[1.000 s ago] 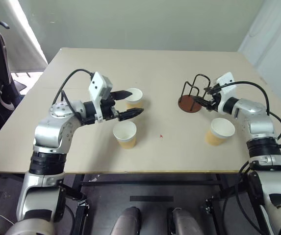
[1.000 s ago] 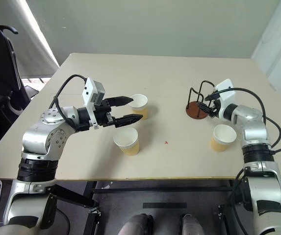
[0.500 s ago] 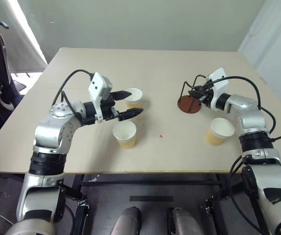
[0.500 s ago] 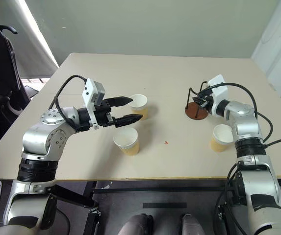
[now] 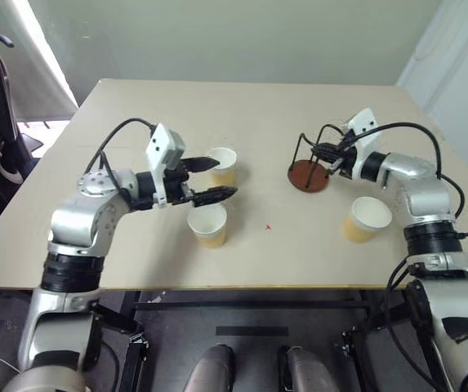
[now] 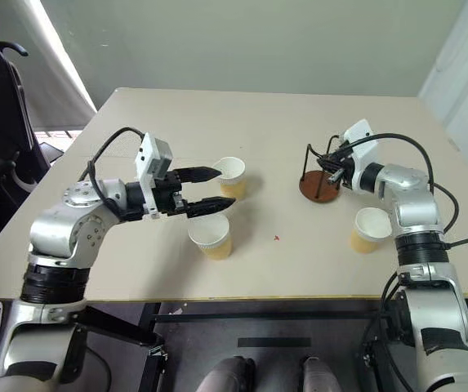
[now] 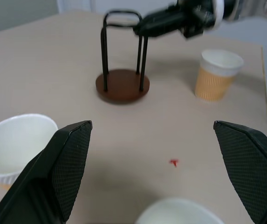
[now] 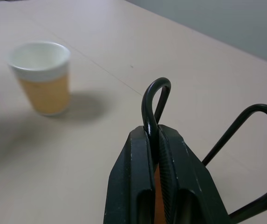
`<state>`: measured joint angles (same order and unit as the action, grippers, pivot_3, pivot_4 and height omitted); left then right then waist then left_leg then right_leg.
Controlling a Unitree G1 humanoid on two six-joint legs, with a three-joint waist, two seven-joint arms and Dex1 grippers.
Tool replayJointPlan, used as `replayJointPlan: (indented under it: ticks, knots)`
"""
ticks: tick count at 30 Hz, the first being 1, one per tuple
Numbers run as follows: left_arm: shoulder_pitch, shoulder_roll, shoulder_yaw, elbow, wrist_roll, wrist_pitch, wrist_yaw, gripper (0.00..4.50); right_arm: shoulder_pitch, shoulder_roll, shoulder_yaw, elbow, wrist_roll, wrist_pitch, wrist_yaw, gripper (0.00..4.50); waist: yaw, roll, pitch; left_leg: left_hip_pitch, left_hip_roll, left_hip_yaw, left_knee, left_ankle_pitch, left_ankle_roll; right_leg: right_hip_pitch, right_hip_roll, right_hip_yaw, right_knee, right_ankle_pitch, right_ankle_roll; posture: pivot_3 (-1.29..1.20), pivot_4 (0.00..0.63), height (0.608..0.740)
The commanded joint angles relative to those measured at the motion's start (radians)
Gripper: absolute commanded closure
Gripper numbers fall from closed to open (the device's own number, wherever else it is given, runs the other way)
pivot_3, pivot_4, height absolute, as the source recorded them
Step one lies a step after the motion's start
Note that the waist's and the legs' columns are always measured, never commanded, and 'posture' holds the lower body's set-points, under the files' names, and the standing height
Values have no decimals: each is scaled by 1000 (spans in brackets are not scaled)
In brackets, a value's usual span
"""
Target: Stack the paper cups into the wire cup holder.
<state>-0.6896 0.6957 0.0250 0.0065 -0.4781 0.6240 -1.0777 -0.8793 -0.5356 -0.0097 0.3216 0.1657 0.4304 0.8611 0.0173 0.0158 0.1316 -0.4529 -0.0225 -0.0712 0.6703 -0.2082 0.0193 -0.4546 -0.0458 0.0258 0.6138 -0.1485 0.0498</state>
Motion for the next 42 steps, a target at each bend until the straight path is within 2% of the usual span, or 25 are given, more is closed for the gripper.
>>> replayJointPlan:
  ticks: [1,9,16,37,42]
  knots:
    - [-37,51,-2,4,-19,9,-79,0,26,-28,13,-213,56,73,44,4476,0,0,0,0,0,0,0,0,0,0,0,0,0,0,0,0,150,740]
    - [-76,133,-45,53,-5,4,-224,0,113,-45,40,-478,124,213,51,4476,0,0,0,0,0,-1,0,1,0,1,0,0,0,-5,-8,0,150,740]
    - [-105,153,-74,71,9,-2,-280,0,161,-67,52,-592,177,278,60,4476,0,0,0,0,0,-1,0,1,0,1,0,0,-1,-5,-7,0,150,740]
    - [-102,164,-71,62,11,0,-294,0,224,-114,126,-607,194,246,97,4476,-3,0,0,0,0,-1,0,1,1,1,0,0,-1,-5,-7,0,150,740]
    - [-93,190,-78,28,-12,14,-348,0,241,-129,145,-611,182,231,107,4476,-3,0,0,0,0,-1,0,1,1,1,0,0,-1,-5,-7,0,150,740]
